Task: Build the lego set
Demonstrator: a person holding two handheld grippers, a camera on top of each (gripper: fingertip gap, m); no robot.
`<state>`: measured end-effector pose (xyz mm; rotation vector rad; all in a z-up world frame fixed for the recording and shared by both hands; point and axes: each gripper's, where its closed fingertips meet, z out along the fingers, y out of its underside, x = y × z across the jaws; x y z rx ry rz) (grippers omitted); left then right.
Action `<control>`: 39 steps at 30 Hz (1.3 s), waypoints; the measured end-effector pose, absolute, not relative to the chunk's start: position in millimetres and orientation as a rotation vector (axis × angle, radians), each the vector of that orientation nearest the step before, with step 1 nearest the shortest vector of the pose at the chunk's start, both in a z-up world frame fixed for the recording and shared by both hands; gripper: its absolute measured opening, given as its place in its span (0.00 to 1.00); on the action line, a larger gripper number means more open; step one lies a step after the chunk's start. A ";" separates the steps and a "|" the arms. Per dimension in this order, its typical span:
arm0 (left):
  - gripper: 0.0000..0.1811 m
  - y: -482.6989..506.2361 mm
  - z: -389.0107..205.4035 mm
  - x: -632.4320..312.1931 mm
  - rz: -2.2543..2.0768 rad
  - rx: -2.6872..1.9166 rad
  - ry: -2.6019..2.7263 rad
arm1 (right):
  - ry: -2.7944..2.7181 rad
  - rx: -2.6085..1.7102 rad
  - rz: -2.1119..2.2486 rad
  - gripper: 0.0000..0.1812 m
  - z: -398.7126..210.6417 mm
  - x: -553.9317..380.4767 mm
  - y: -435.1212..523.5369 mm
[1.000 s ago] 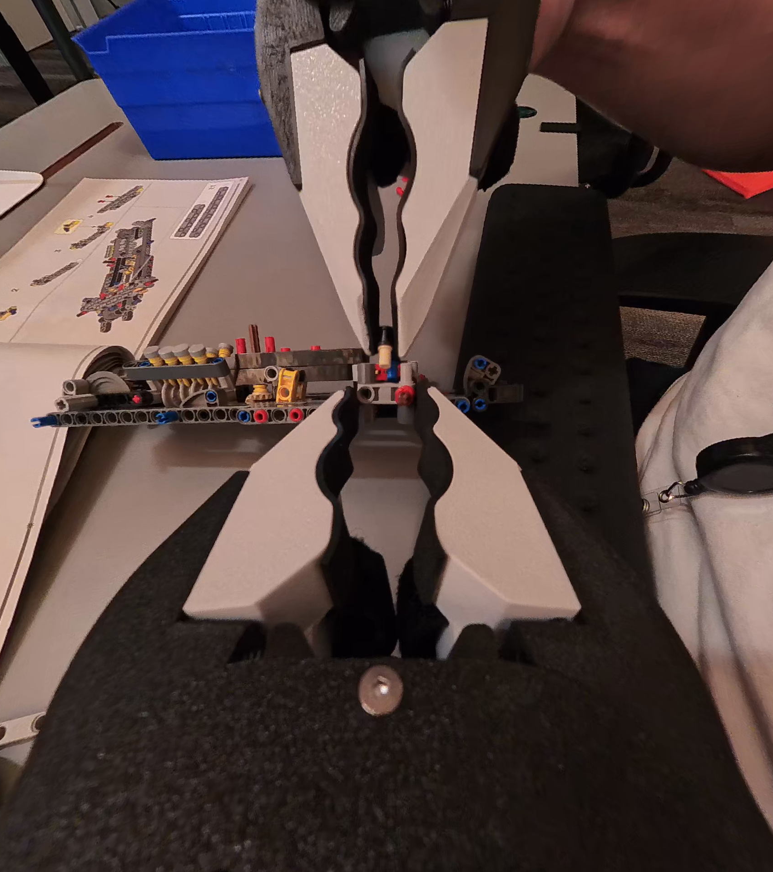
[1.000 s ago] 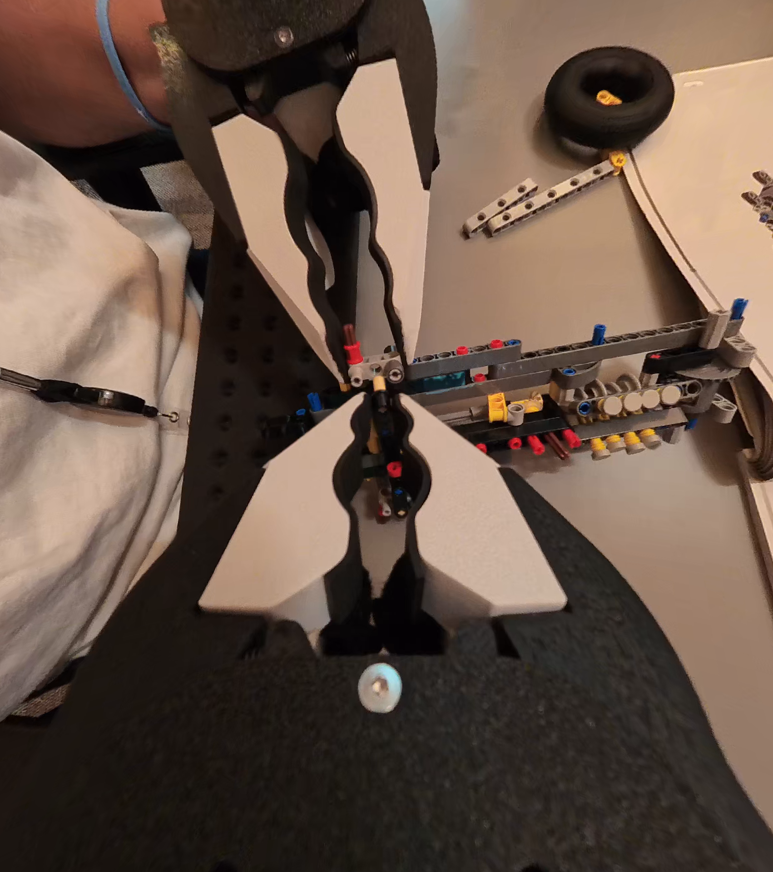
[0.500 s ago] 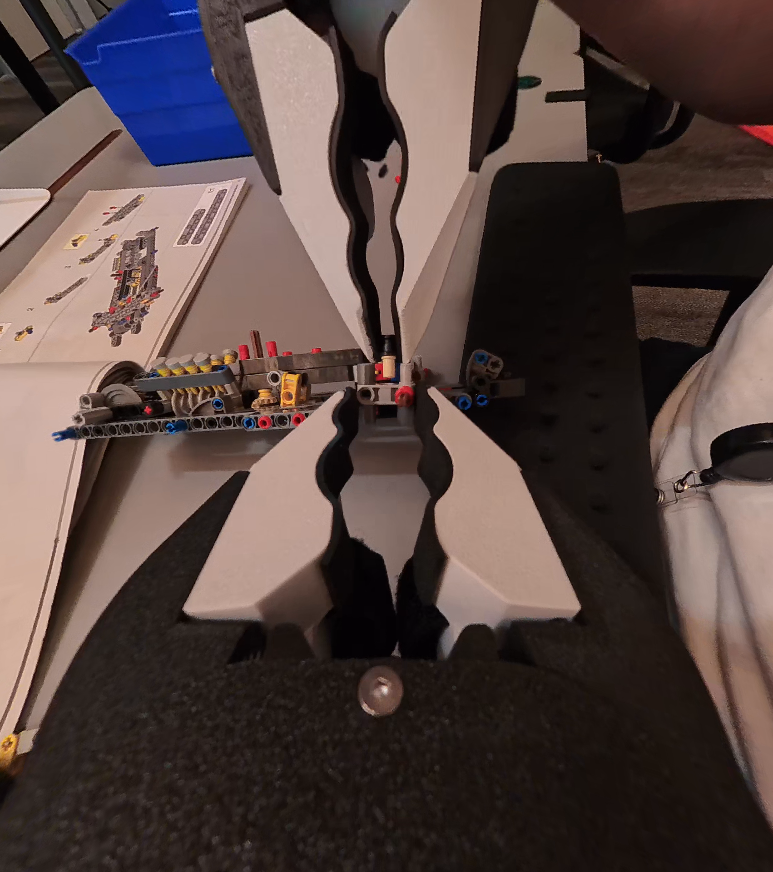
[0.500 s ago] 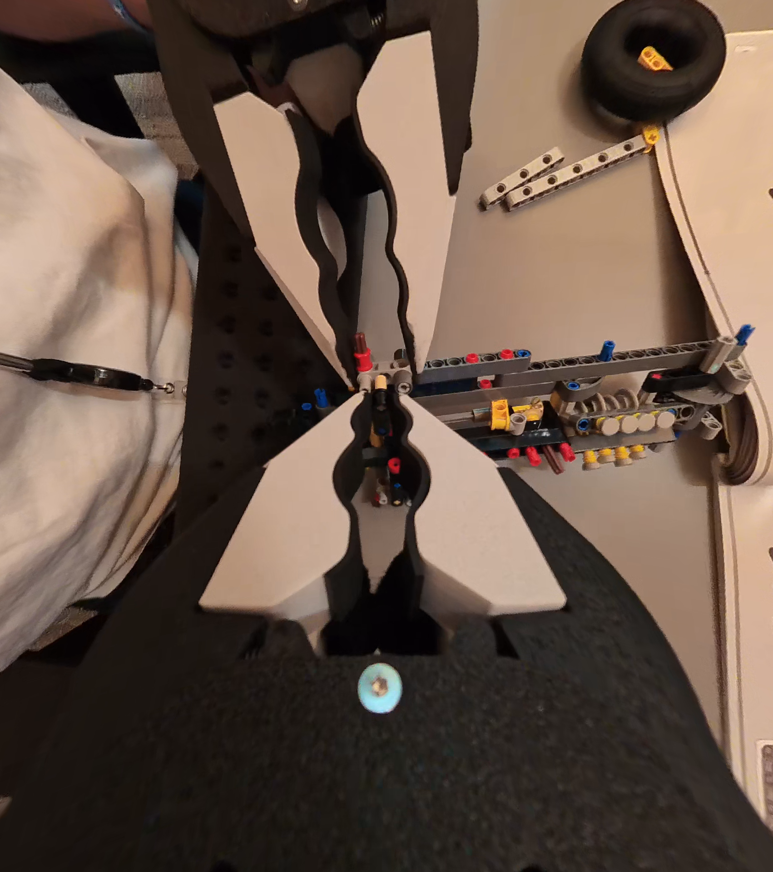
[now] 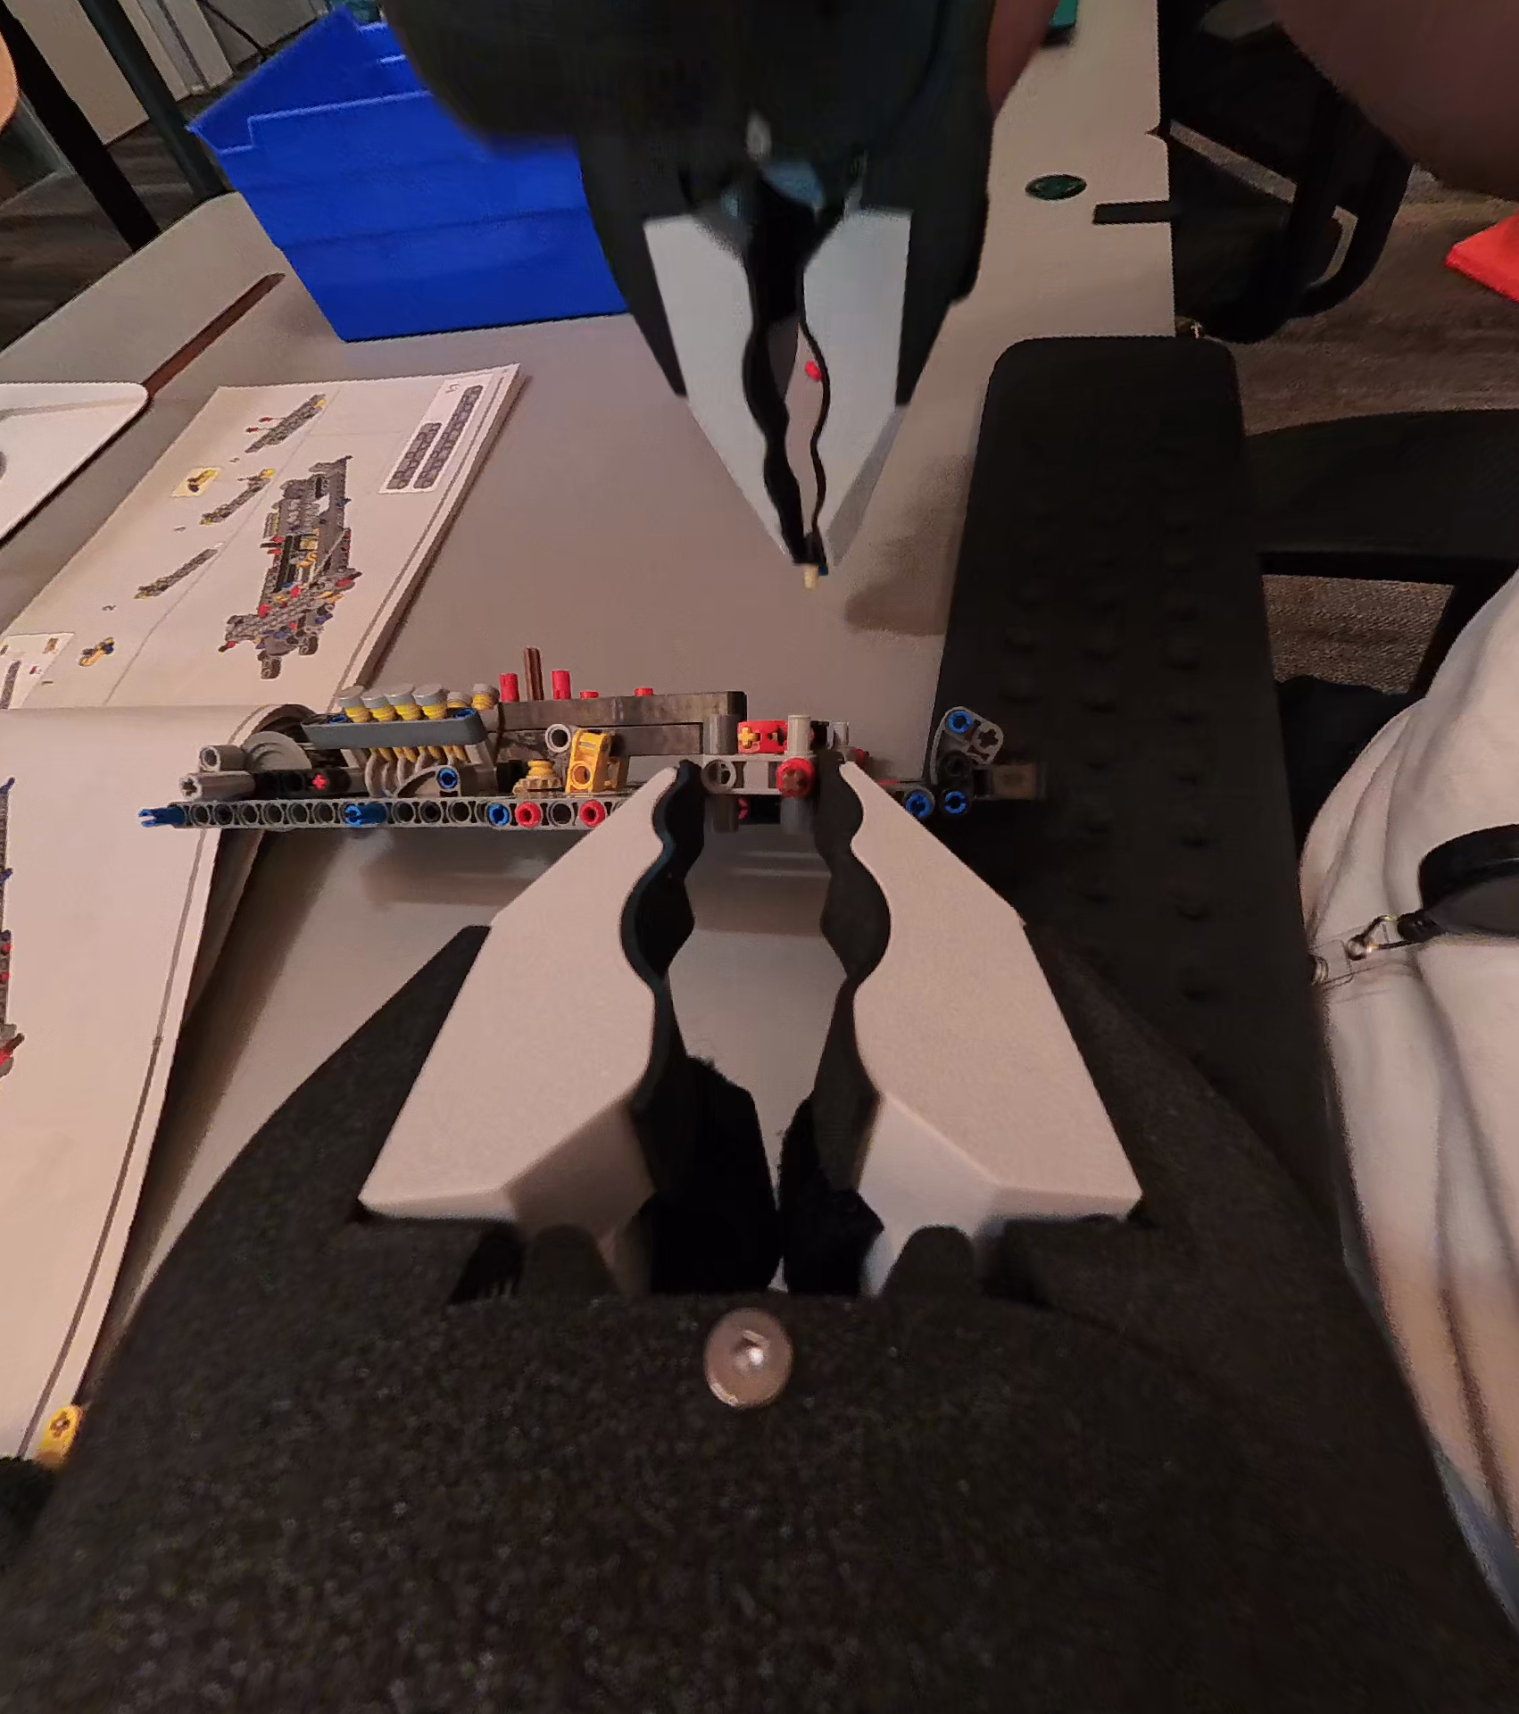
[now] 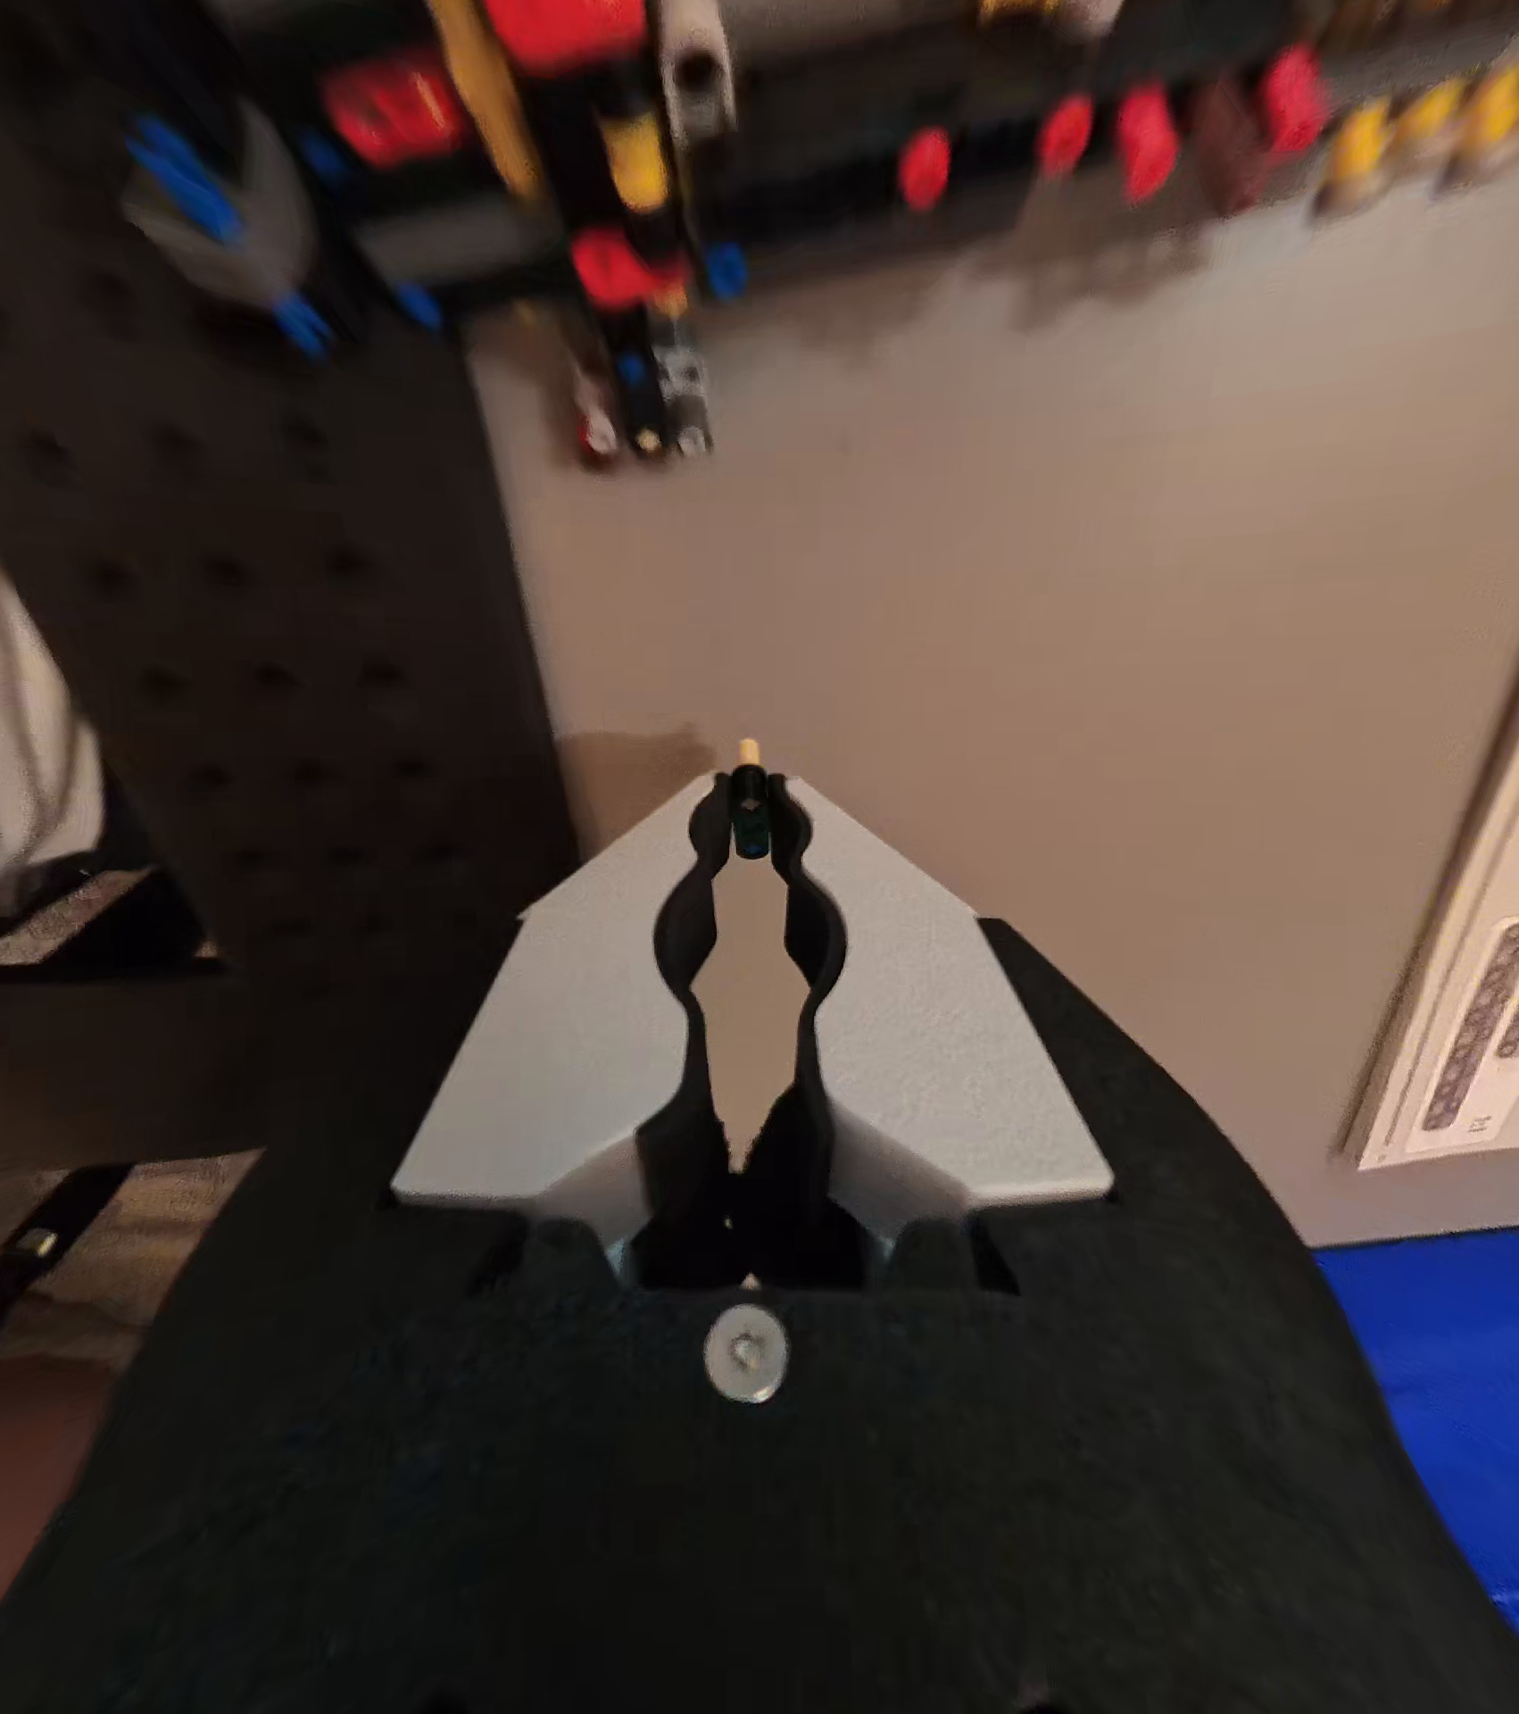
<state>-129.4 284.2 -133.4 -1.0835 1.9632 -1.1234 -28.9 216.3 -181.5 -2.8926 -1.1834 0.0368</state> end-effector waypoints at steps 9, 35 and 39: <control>0.12 284.8 -133.5 -129.6 -1.122 -1.089 1.949 | -1.196 -2.831 -0.008 0.04 -200.8 -27.9 225.1; 0.12 286.6 -129.6 -126.6 -1.109 -1.098 1.915 | -0.966 -2.243 0.457 0.04 -128.9 -89.5 259.1; 0.12 283.5 -128.1 -127.4 -1.125 -1.081 1.925 | -0.975 -2.046 0.465 0.03 -107.7 -118.8 273.2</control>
